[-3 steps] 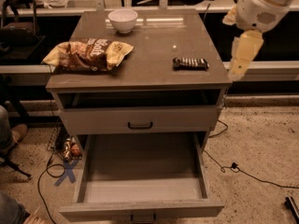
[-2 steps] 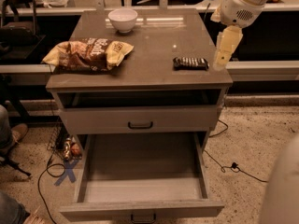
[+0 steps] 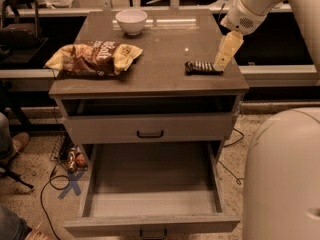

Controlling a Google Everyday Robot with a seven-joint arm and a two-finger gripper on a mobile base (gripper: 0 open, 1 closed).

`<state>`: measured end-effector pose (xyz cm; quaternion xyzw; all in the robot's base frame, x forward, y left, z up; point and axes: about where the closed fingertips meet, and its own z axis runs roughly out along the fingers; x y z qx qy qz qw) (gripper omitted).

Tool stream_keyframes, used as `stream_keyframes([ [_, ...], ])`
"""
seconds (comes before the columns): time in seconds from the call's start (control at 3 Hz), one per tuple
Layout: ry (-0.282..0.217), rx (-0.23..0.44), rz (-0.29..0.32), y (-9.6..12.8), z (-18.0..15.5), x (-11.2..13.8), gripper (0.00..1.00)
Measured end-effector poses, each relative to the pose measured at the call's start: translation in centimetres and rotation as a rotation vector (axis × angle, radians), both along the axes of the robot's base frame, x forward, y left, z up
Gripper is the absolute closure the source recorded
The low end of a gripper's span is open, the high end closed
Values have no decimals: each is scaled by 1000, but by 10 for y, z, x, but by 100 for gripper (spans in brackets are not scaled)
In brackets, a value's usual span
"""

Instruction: Place rxbar chocolate into middle drawer

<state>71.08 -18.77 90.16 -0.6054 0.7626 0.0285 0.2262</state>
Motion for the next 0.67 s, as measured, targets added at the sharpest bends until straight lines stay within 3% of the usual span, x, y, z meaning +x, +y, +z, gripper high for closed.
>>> stream_keyframes([
  [0.67,35,93,-54,5,-39,29,0],
])
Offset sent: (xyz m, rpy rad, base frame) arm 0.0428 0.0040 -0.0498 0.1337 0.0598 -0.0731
